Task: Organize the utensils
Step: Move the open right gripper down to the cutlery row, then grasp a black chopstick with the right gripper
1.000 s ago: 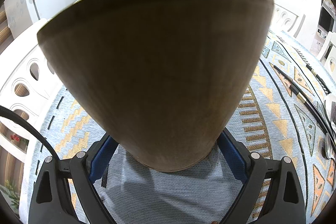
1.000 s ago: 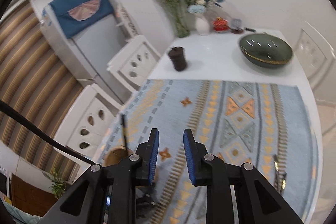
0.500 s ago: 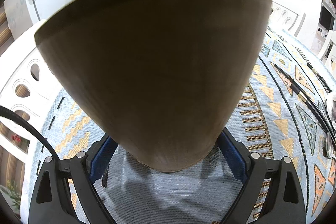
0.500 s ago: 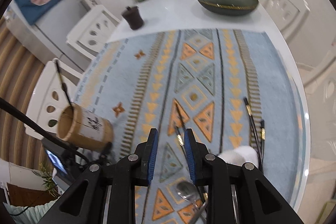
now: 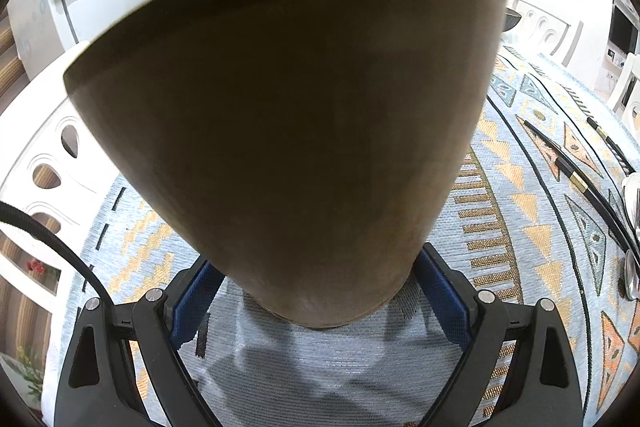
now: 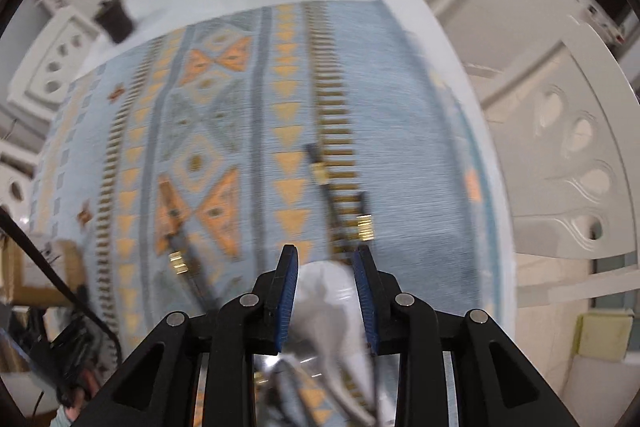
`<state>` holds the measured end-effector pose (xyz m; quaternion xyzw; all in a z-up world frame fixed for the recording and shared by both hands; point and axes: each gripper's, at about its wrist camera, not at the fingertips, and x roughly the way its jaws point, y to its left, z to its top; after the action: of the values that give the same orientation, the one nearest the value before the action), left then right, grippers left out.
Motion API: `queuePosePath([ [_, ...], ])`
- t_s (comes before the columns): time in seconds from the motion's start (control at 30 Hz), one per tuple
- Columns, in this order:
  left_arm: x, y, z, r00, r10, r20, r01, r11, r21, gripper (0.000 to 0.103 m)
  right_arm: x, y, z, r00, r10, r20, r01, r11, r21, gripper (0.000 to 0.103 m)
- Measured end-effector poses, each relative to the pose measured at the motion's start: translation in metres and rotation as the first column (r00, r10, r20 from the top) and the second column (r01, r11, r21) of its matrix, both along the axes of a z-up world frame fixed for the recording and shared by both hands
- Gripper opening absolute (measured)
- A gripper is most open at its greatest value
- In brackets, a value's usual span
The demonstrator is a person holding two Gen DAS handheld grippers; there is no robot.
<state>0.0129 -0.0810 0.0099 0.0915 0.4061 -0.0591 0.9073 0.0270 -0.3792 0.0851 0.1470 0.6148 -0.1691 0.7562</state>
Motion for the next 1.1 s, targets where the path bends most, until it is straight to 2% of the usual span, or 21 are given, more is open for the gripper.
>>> queuePosePath([
  [0.13, 0.0, 0.0, 0.0, 1.0, 0.0, 0.0, 0.0, 1.0, 0.0, 0.094, 0.011, -0.022, -0.021, 0.998, -0.026, -0.049, 0.03, 0.995, 0.09, 0.027],
  [0.27, 0.0, -0.001, 0.0, 1.0, 0.0, 0.0, 0.0, 1.0, 0.001, 0.094, 0.021, -0.025, -0.033, 0.998, -0.023, -0.058, 0.03, 0.99, 0.135, 0.027],
  [0.53, 0.001, -0.001, 0.0, 1.0, 0.0, -0.002, 0.0, 1.0, 0.005, 0.094, 0.048, -0.013, -0.047, 0.994, 0.069, -0.08, -0.064, 0.995, 0.073, 0.027],
  [0.77, 0.002, -0.001, -0.001, 1.0, 0.0, -0.004, 0.0, 1.0, 0.005, 0.094, 0.063, -0.014, -0.067, 0.99, 0.08, -0.117, -0.071, 0.994, 0.08, 0.027],
  [1.03, 0.003, -0.001, -0.002, 1.0, 0.0, -0.004, 0.0, 1.0, 0.008, 0.094, 0.068, -0.018, -0.07, 0.989, 0.099, -0.109, -0.093, 0.994, 0.062, 0.027],
  [1.1, 0.003, -0.001, -0.003, 1.0, 0.0, -0.004, 0.0, 1.0, 0.008, 0.094, 0.07, -0.013, -0.071, 0.99, 0.106, -0.095, -0.101, 0.994, 0.048, 0.023],
])
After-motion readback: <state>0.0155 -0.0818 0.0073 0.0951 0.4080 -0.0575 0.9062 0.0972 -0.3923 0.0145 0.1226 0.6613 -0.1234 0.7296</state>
